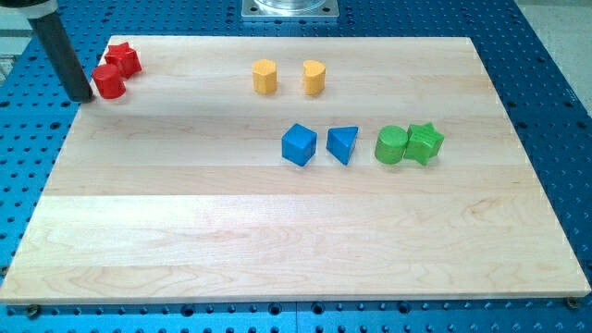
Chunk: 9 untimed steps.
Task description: Push the hexagon to the center left side of the board
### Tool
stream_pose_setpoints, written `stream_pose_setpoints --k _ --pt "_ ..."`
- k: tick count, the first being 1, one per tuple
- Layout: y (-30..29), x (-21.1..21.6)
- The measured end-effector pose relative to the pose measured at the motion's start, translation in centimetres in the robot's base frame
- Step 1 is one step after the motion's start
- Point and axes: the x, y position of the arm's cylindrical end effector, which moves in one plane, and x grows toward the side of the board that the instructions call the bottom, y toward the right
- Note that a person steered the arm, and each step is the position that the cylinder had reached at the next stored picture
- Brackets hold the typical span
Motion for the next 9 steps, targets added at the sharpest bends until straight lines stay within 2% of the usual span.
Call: stream_pose_setpoints --k 1,2,3,4,5,6,7,8,9 --pt "1.9 5.4" --pt "9.3 4.5" --pt "13.6 -0.1" --pt "14.3 -5.6" --pt "20.1 -7.0" --pt "28.4 -7.0" --pt "31.5 -6.5" --pt "28.0 -3.9" --pt "21.0 -2.5"
